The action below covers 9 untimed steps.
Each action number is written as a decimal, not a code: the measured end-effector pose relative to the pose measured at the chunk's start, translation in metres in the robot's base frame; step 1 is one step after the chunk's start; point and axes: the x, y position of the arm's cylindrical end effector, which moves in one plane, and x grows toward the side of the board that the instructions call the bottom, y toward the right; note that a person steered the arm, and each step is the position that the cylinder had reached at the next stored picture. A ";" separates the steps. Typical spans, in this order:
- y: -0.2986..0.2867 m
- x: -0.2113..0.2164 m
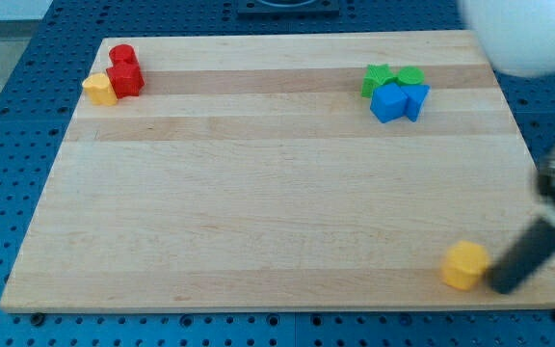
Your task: Push the yellow hexagon towards the group of blocks
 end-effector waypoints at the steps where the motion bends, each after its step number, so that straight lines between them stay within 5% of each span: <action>1: -0.108 -0.070; 2: -0.146 -0.080; 3: -0.044 -0.074; 4: -0.069 -0.007; 6: -0.256 -0.106; 7: -0.298 -0.116; 8: -0.291 -0.075; 9: -0.371 -0.102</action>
